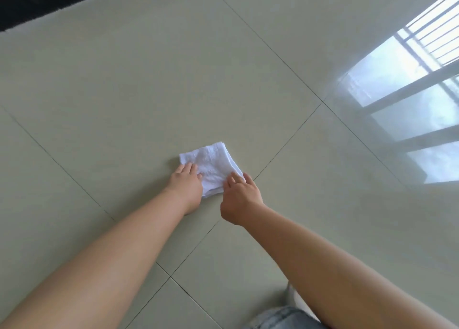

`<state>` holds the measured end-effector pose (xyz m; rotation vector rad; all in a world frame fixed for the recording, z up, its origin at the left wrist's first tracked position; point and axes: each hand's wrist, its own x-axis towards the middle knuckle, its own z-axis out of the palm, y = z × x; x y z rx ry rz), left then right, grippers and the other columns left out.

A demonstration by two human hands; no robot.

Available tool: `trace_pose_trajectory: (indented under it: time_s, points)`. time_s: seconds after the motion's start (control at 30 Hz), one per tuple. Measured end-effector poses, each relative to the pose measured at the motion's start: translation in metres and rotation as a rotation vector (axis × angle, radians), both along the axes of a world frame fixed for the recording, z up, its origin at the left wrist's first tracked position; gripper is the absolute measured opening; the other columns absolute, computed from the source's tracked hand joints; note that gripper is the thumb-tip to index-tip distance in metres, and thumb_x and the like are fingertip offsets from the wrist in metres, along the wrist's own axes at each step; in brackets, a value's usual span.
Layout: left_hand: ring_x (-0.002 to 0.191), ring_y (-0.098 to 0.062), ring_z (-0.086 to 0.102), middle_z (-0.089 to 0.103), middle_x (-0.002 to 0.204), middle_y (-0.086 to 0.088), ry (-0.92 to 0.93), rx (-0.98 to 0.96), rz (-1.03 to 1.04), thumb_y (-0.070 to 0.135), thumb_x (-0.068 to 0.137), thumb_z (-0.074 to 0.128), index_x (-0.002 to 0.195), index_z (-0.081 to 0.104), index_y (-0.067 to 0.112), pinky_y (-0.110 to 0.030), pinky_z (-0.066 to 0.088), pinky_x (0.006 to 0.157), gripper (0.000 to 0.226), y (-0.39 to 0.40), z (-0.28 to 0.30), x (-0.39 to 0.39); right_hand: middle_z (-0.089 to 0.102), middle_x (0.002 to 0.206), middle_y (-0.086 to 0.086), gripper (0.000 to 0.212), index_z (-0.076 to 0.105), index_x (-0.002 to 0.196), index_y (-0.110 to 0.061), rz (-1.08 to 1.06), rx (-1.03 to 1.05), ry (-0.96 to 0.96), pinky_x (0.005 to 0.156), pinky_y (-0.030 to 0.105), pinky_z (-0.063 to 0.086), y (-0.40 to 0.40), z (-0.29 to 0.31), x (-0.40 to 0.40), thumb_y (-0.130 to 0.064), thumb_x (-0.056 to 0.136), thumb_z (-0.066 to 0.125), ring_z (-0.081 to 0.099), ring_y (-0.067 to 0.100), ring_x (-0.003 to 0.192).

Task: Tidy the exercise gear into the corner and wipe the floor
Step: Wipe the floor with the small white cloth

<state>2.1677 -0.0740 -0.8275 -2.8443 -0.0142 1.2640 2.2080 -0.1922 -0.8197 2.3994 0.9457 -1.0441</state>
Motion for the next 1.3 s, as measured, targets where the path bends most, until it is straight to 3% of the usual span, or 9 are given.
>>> trace_pose_trajectory:
  time_s: [0.27,0.4,0.63,0.83,1.1,1.3]
  points:
    - [0.149,-0.027,-0.007,-0.008,0.159,-0.015,-0.053,-0.094,0.125,0.017,0.098,0.032,0.152,0.002,0.018,-0.035,-0.002,0.121,0.062,-0.061,-0.007,0.048,0.000,0.161,0.003,0.060,0.002,0.150,-0.007,0.160,-0.064,-0.098,0.119,0.034,-0.011,-0.068,-0.001,0.077,-0.018,0.096,0.026,-0.006,0.017,0.149]
    - [0.149,-0.028,-0.008,-0.009,0.159,-0.015,-0.064,-0.105,0.263,0.017,0.098,0.031,0.152,0.002,0.019,-0.035,-0.003,0.121,0.062,-0.089,-0.008,0.123,-0.001,0.161,0.001,0.060,0.001,0.151,-0.010,0.249,-0.065,-0.165,0.119,0.036,-0.010,-0.076,-0.006,0.167,-0.021,0.097,0.025,-0.007,0.016,0.149]
    - [0.148,-0.029,-0.010,-0.012,0.159,-0.016,-0.064,-0.043,0.458,0.020,0.100,0.027,0.152,-0.002,0.017,-0.037,-0.005,0.121,0.060,-0.109,-0.012,0.267,-0.002,0.161,-0.002,0.063,-0.001,0.151,-0.012,0.197,0.039,-0.175,0.120,0.032,-0.009,-0.081,-0.020,0.312,-0.017,0.095,0.028,-0.007,0.013,0.148]
    - [0.148,-0.029,-0.011,-0.013,0.158,-0.016,-0.043,0.014,0.611,0.018,0.100,0.026,0.152,-0.004,0.014,-0.036,-0.003,0.122,0.061,-0.098,-0.013,0.337,-0.002,0.161,-0.003,0.065,0.000,0.151,-0.014,0.310,0.139,-0.127,0.120,0.032,-0.009,-0.054,-0.022,0.394,-0.013,0.092,0.027,-0.006,0.012,0.148]
    - [0.149,-0.024,-0.004,-0.007,0.160,-0.013,0.034,0.040,0.557,0.011,0.097,0.029,0.152,0.003,0.011,-0.032,0.002,0.122,0.061,-0.098,-0.004,0.346,0.009,0.160,0.001,0.057,0.019,0.149,-0.008,0.422,0.246,-0.024,0.121,0.032,-0.005,-0.067,-0.021,0.422,-0.012,0.092,0.030,0.001,0.015,0.149]
    - [0.149,-0.024,0.005,0.003,0.159,-0.016,0.071,0.005,0.385,0.016,0.094,0.037,0.150,0.011,0.004,-0.033,0.000,0.122,0.063,-0.150,0.011,0.334,0.018,0.158,0.000,0.053,0.032,0.143,-0.007,0.144,0.236,0.094,0.120,0.031,-0.006,-0.124,-0.008,0.382,-0.007,0.090,0.033,0.001,0.016,0.149]
